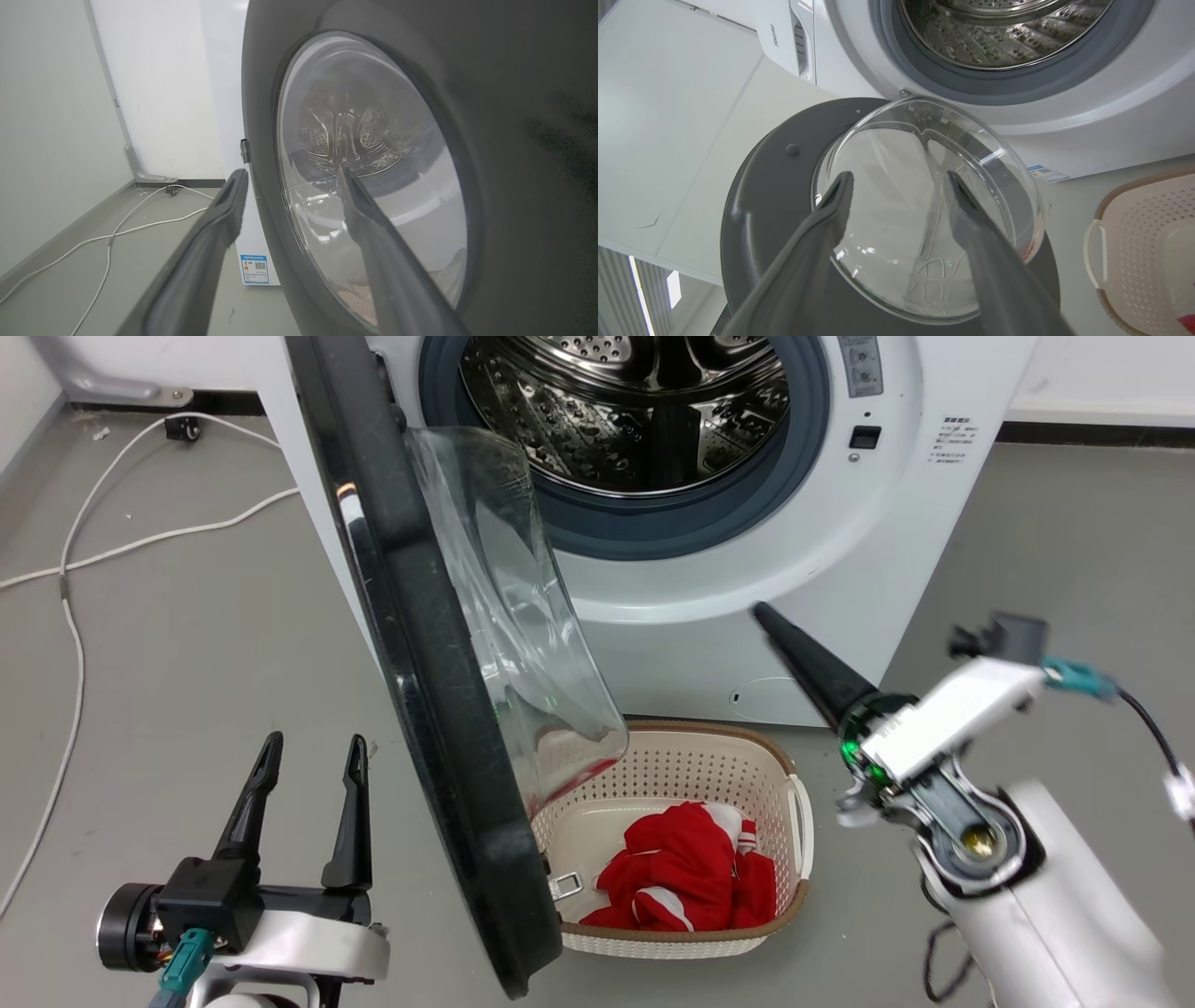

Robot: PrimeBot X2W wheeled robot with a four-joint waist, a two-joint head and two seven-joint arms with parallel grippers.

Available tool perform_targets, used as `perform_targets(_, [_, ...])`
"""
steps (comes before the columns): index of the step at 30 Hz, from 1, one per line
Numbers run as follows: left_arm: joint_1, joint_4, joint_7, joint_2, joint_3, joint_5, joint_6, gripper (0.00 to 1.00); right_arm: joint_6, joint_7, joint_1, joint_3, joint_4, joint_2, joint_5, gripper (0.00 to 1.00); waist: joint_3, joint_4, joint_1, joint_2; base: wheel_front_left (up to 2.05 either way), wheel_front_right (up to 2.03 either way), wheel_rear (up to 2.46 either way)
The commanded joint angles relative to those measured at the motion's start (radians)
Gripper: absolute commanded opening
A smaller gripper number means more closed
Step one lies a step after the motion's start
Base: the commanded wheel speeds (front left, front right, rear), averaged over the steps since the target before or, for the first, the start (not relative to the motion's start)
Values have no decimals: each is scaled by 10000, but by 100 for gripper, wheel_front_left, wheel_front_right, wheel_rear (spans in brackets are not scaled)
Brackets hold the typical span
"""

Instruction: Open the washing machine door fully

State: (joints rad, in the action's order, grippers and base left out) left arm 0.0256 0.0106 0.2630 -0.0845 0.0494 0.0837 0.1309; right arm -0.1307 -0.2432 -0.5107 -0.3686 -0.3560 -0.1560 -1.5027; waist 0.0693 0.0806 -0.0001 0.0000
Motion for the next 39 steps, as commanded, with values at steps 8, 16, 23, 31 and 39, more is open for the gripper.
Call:
perform_targets(8, [-276, -96, 26, -95, 138, -15, -4, 100, 1, 4567, 2217, 921, -350, -469, 3932, 100, -241, -225, 1, 0, 0, 0, 0])
perform_targets(16, [-420, -157, 26, -90, 215, -33, -2, 100, 1, 5074, 3352, 3698, 680, 523, 9672, 100, -320, -397, 1, 0, 0, 0, 0])
perform_targets(23, [-349, -139, 26, -168, 178, -38, -4, 100, 3, 5080, 4699, 4304, 3872, 1076, 14012, 100, -382, -442, 1, 0, 0, 0, 0])
perform_targets(31, [-399, -179, 26, -206, 233, -84, -4, 100, 3, 5083, 5870, 3919, 4265, 1070, 14189, 100, -430, -483, 1, 0, 0, 0, 0])
perform_targets(39, [-402, -162, 26, -177, 210, -79, -4, 100, 3, 5082, 5906, 3905, 3931, 1072, 14002, 100, -427, -493, 1, 0, 0, 0, 0])
